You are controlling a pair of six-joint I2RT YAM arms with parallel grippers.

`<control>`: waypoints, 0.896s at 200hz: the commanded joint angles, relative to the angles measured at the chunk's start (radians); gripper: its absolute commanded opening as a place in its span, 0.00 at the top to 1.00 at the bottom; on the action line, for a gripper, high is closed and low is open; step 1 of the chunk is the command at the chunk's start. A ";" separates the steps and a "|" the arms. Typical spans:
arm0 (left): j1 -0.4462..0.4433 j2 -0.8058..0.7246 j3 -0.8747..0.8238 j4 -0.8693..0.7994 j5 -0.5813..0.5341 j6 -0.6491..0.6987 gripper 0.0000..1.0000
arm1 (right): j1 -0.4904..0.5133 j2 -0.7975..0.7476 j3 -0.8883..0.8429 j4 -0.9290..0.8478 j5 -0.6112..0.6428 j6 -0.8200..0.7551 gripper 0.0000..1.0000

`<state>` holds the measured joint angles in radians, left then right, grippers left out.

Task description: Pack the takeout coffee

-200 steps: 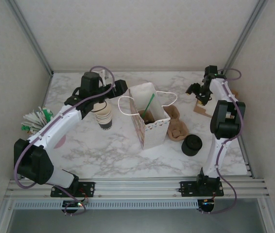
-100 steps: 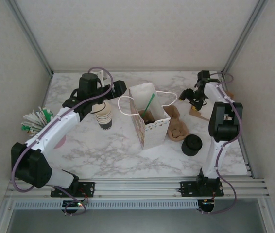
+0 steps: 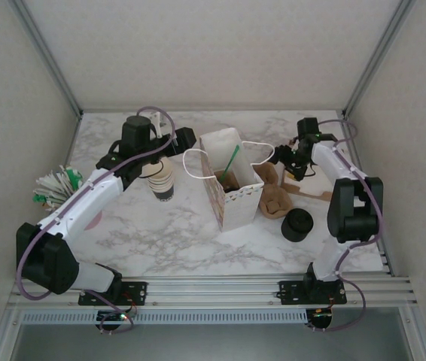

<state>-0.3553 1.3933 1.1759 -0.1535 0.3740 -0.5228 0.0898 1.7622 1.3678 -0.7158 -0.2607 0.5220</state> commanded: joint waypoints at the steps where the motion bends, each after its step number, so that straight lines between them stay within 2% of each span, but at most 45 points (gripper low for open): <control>1: 0.009 0.035 0.060 0.013 0.015 0.032 0.00 | -0.025 -0.039 0.064 -0.028 0.078 -0.032 0.21; 26: 0.009 0.141 0.160 -0.005 0.042 0.065 0.00 | -0.070 -0.008 0.123 -0.085 0.130 -0.076 0.25; 39: 0.009 0.212 0.222 -0.009 0.074 0.082 0.01 | -0.097 0.005 0.138 -0.092 0.145 -0.092 0.31; 68: 0.009 0.378 0.366 -0.003 0.149 0.108 0.00 | -0.152 0.054 0.173 -0.103 0.167 -0.123 0.38; 110: -0.002 0.598 0.549 0.002 0.245 0.084 0.00 | -0.188 0.160 0.239 -0.114 0.194 -0.159 0.48; 139: -0.021 0.655 0.584 0.008 0.246 0.077 0.00 | -0.193 0.244 0.299 -0.124 0.206 -0.178 0.53; 179: -0.031 0.670 0.579 0.010 0.233 0.072 0.00 | -0.194 0.368 0.398 -0.175 0.248 -0.196 0.55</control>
<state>-0.3790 2.0579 1.7206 -0.1570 0.5861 -0.4450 -0.0986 2.0735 1.7004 -0.8303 -0.0628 0.3519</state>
